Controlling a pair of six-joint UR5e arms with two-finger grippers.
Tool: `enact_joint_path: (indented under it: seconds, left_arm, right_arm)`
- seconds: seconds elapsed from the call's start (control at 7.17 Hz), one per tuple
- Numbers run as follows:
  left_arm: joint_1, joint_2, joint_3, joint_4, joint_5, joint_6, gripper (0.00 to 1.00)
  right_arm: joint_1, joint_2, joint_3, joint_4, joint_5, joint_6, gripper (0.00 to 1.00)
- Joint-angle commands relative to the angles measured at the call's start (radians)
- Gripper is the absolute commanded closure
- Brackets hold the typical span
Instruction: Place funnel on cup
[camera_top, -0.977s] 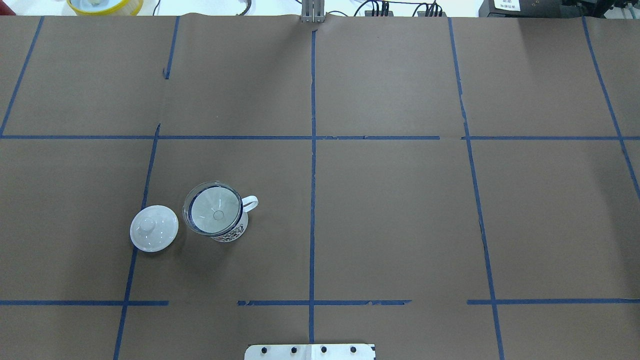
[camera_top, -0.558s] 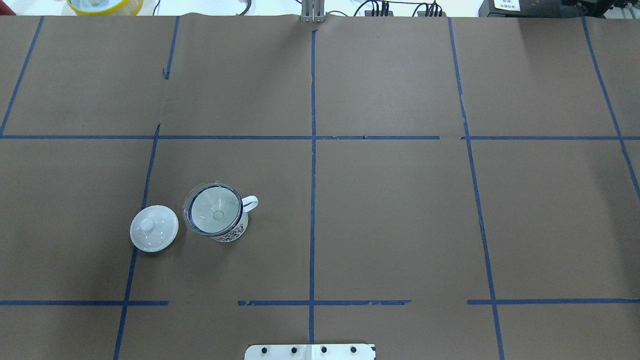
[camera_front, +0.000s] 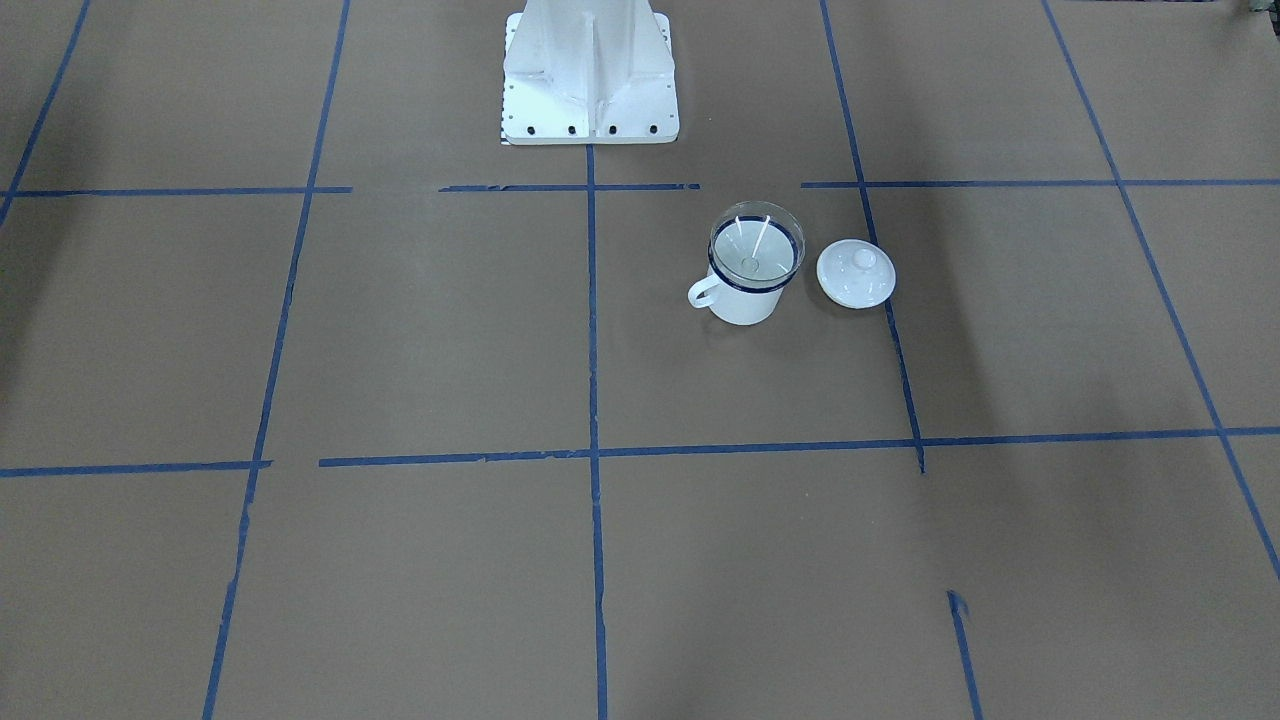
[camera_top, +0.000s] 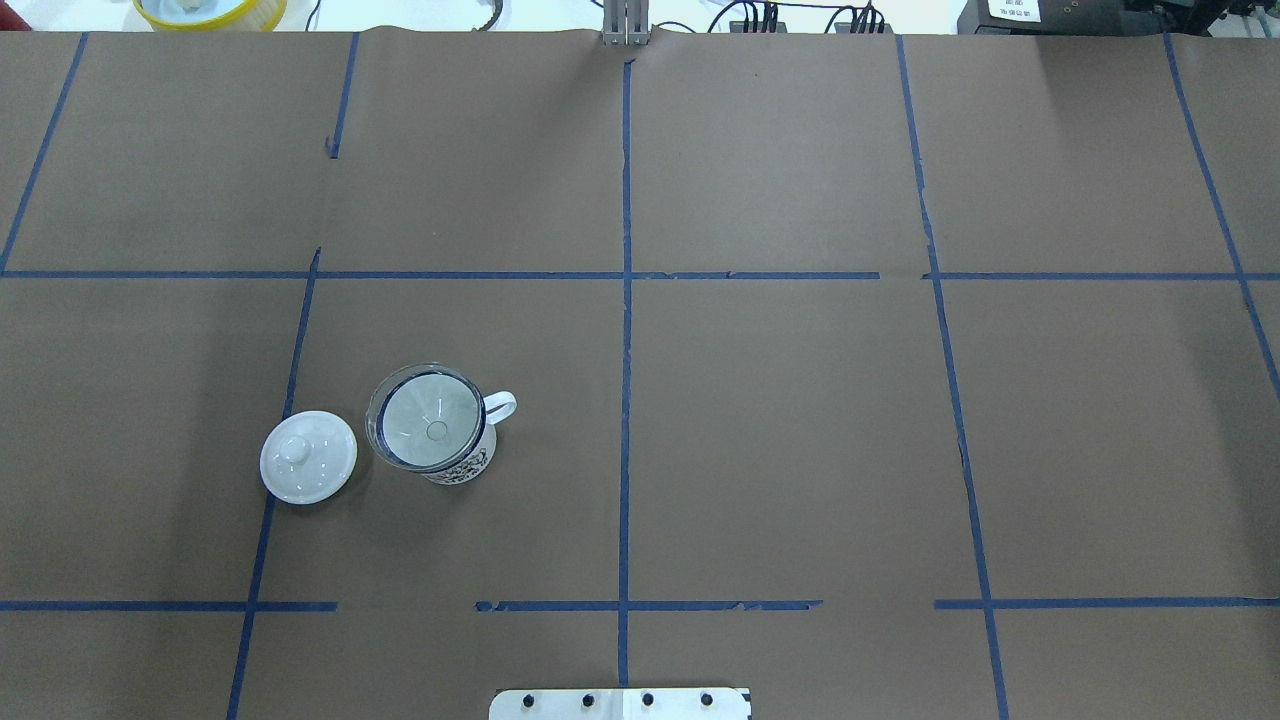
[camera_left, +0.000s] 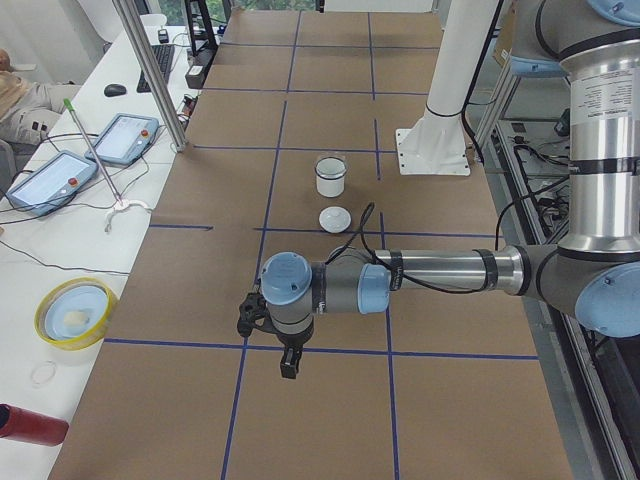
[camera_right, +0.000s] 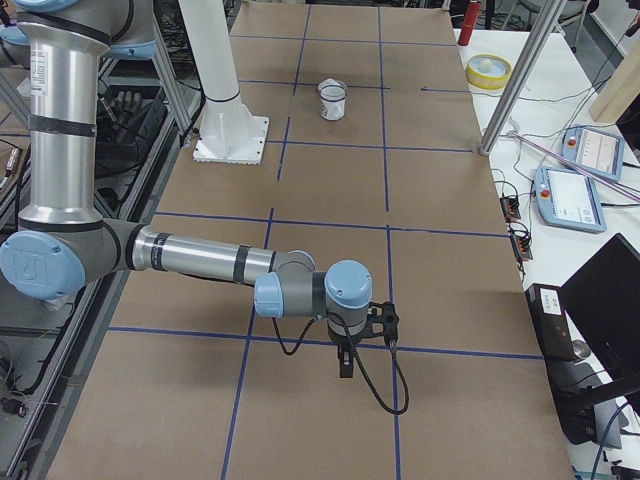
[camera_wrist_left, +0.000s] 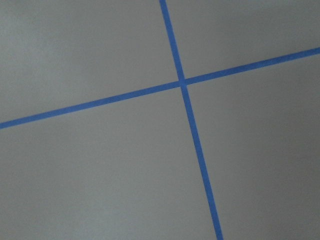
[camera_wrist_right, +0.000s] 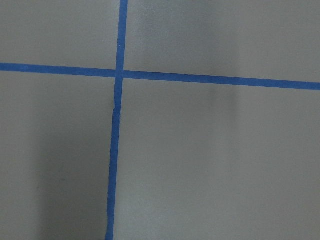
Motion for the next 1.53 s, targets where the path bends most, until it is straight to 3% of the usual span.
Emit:
enact_joint_path:
  seconds: [0.0, 1.4]
  left_arm:
    - [-0.003, 0.0, 0.014, -0.002, 0.017, -0.001, 0.0]
    - [0.0, -0.005, -0.009, -0.007, 0.014, -0.002, 0.0]
  right_arm:
    - [0.0, 0.0, 0.0, 0.0, 0.0, 0.0, 0.0]
    - [0.0, 0.0, 0.0, 0.0, 0.0, 0.0, 0.0]
